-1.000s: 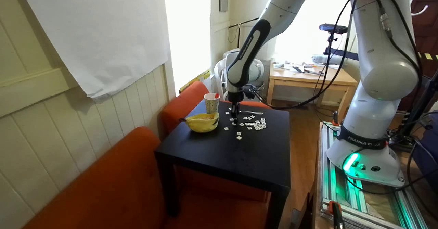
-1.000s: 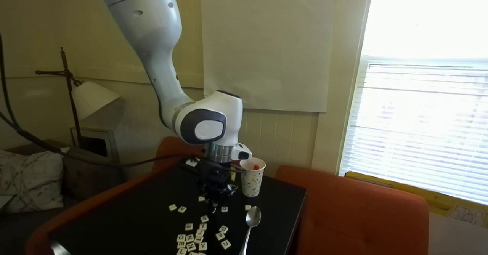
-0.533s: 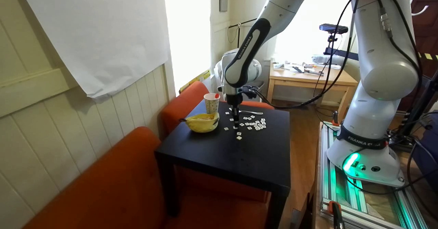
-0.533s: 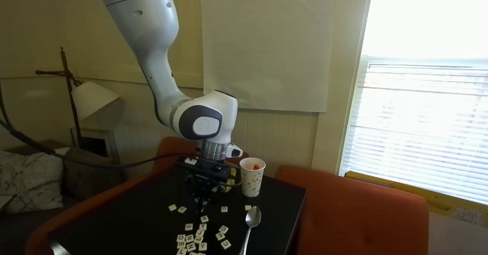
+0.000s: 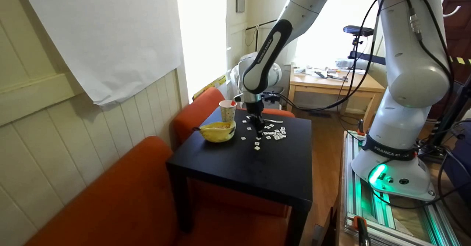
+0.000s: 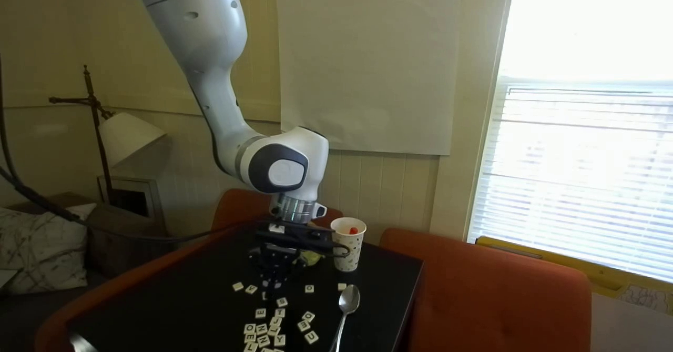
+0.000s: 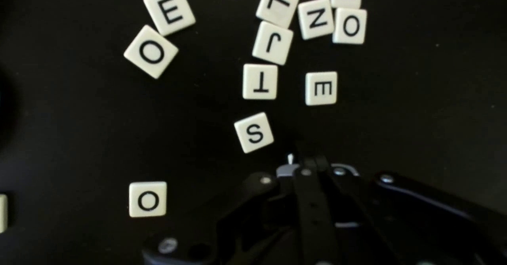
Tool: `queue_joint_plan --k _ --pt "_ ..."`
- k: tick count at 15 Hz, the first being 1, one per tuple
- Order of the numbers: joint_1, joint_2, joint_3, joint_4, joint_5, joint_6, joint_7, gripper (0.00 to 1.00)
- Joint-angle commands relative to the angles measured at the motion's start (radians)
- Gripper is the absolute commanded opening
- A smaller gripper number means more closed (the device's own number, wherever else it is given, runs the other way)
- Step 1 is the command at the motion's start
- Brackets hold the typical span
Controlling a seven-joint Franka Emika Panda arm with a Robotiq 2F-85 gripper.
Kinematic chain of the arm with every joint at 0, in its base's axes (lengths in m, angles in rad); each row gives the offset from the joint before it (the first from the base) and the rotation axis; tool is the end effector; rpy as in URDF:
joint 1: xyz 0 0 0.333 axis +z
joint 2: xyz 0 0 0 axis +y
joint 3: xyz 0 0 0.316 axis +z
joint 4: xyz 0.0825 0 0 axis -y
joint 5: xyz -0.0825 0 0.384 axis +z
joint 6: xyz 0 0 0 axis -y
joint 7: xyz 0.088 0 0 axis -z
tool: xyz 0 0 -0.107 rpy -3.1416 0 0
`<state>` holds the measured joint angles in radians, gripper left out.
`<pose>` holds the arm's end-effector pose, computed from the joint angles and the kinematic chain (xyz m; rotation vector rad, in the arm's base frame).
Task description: Shift a letter tile to the left
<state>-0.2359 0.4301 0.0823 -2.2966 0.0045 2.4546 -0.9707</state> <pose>0.4880 -0.0726 0.1417 -2.7108 -1.1628 0.3103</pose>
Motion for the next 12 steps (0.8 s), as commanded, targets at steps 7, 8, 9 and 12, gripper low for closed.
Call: queue_joint_plan --k 7,8,9,12 --pt "-0.008 -0.022 0.005 -0.030 -0.023 -0.001 -0.403 0.00" --pt "-0.006 -0.024 0.006 -0.031 -0.019 0.002 -0.430 0.00" --pt "-0.004 -0.026 0.006 -0.031 -0.018 0.000 -0.454 0.00" --pt "0.002 -0.034 0.007 -0.033 -0.010 -0.002 -0.507 0.00"
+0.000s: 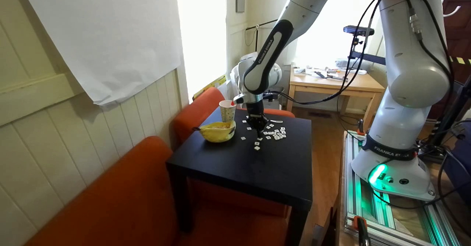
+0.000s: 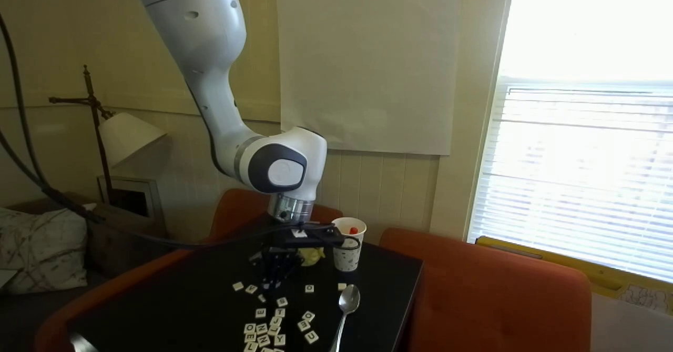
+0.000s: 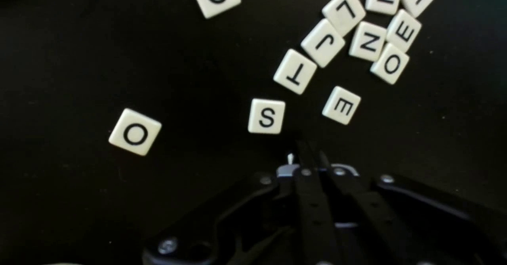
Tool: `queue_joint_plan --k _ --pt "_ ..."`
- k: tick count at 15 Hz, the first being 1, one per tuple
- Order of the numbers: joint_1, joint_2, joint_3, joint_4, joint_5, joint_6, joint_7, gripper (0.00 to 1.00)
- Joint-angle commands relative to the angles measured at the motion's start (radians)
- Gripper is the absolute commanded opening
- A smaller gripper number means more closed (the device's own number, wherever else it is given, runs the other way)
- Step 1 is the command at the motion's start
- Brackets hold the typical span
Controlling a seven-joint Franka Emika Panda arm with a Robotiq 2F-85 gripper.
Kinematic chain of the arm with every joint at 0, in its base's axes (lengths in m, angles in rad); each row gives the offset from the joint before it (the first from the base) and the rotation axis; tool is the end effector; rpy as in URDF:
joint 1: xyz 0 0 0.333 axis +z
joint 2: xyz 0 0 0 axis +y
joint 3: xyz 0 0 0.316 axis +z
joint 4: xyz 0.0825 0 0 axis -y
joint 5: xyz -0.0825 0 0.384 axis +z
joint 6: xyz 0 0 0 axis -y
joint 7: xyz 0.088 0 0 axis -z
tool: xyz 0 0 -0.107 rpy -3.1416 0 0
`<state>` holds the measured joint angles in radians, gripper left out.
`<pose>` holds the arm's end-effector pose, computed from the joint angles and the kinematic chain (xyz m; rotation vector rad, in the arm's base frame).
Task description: Shift a letter tile to the left
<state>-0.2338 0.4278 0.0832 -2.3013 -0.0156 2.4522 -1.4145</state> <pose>0.4863 -0.0708 0.1414 -2.3445 -1.7358 0.2584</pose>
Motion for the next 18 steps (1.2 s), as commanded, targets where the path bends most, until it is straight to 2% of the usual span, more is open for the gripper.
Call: queue_joint_plan --k 1,9,11,18 --pt "0.003 -0.036 0.007 -0.031 0.012 0.005 -0.074 0.00" --pt "0.030 -0.065 0.016 -0.026 0.030 -0.015 -0.095 0.00" --pt "0.040 -0.104 -0.013 -0.042 0.065 -0.027 0.027 0.00" --pt "0.028 -0.304 -0.100 -0.160 0.150 -0.146 0.245 0.00"
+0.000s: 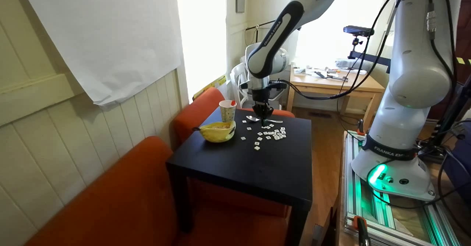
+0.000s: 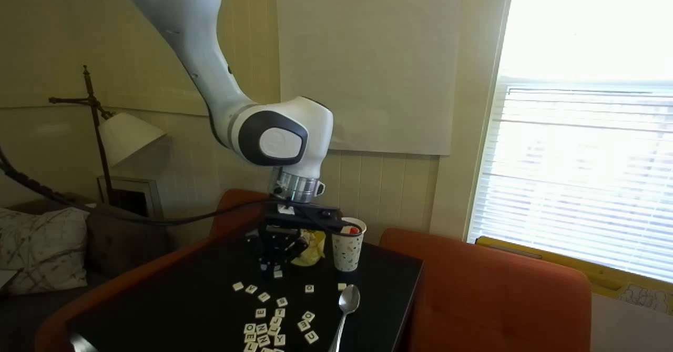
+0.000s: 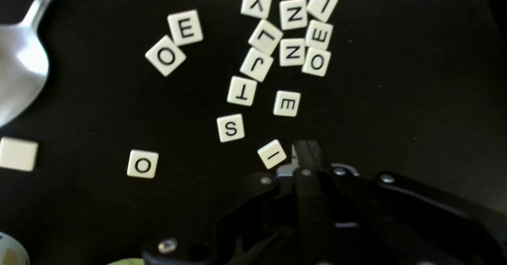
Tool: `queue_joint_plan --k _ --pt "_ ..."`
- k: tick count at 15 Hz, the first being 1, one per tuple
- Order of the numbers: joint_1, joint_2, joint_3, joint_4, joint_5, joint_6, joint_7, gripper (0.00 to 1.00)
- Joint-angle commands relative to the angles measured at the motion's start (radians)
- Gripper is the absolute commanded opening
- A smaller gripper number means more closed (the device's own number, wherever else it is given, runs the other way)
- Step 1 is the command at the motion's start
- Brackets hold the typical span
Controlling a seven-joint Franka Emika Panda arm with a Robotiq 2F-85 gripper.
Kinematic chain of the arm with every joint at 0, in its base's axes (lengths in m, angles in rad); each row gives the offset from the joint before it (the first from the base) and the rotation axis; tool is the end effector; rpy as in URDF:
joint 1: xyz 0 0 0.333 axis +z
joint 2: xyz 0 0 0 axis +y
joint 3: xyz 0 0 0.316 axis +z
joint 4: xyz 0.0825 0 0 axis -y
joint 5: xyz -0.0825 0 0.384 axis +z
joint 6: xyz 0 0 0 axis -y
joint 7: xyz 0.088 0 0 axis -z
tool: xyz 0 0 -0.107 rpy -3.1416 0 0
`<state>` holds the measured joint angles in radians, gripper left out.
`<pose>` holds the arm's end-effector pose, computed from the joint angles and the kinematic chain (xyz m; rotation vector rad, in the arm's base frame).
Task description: Shift a letter tile to the left
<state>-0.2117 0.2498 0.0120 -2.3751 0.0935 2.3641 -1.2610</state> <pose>0.4678 -0.0933 0.1996 -2.5677 -1.3796 0.2265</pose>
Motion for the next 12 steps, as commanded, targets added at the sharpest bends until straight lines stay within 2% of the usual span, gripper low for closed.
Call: queue_joint_plan --k 1,5,8,9,10,12 --pt "0.008 -0.164 -0.040 -0.109 0.056 -0.077 0.126 0.00" --pt "0.025 -0.313 -0.072 -0.191 0.139 -0.129 0.262 0.00" --pt "0.042 -0.395 -0.096 -0.237 0.209 -0.119 0.356 0.00" --pt "0.048 -0.412 -0.105 -0.249 0.222 -0.108 0.394 0.00" --pt "0.058 -0.341 -0.113 -0.194 0.174 -0.122 0.340 0.00" --pt "0.066 -0.358 -0.123 -0.201 0.174 -0.121 0.347 0.01"
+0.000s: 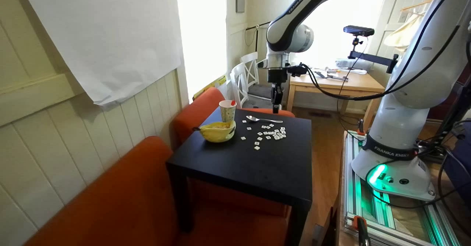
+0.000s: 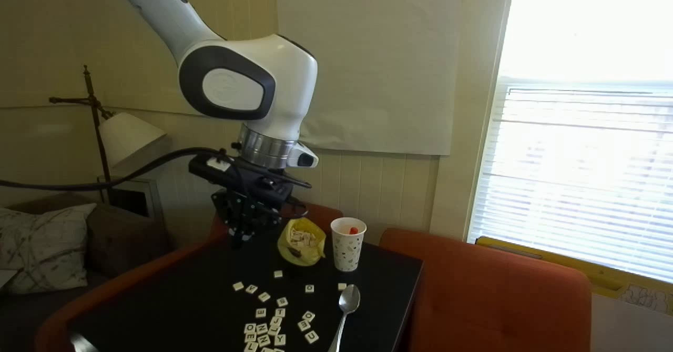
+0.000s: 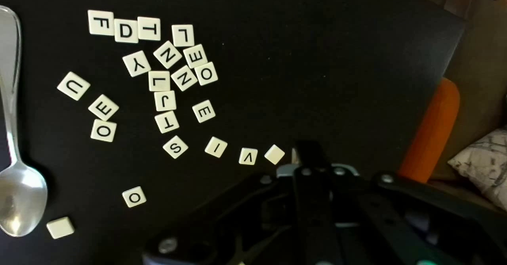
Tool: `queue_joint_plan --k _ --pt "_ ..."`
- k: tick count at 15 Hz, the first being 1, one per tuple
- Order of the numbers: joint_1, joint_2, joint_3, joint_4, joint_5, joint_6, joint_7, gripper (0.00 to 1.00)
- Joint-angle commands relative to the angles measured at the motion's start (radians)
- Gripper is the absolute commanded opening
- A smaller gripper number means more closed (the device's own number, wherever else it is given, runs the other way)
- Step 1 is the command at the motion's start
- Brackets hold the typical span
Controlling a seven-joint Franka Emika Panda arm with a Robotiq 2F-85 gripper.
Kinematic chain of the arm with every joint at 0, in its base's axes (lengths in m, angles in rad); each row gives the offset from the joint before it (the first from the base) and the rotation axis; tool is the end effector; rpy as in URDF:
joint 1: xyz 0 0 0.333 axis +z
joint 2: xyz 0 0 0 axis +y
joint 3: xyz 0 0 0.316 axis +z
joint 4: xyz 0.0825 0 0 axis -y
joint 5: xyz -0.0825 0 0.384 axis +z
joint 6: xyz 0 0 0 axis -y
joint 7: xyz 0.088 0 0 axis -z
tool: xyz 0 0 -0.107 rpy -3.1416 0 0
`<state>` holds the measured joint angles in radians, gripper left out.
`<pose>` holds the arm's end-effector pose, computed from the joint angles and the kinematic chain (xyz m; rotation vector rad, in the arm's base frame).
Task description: Shift a letter tile to the left
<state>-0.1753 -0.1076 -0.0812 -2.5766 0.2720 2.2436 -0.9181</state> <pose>0.4031 -0.0971 0.2837 -2.7698 -0.6613 0.1089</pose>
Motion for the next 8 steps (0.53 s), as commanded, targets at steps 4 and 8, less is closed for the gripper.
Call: queue_joint_plan --k 4,8 --pt "0.038 0.028 -0.028 0.012 -0.011 -0.001 0.004 0.00" --pt "0.069 0.138 -0.004 0.043 -0.030 0.080 0.062 0.00"
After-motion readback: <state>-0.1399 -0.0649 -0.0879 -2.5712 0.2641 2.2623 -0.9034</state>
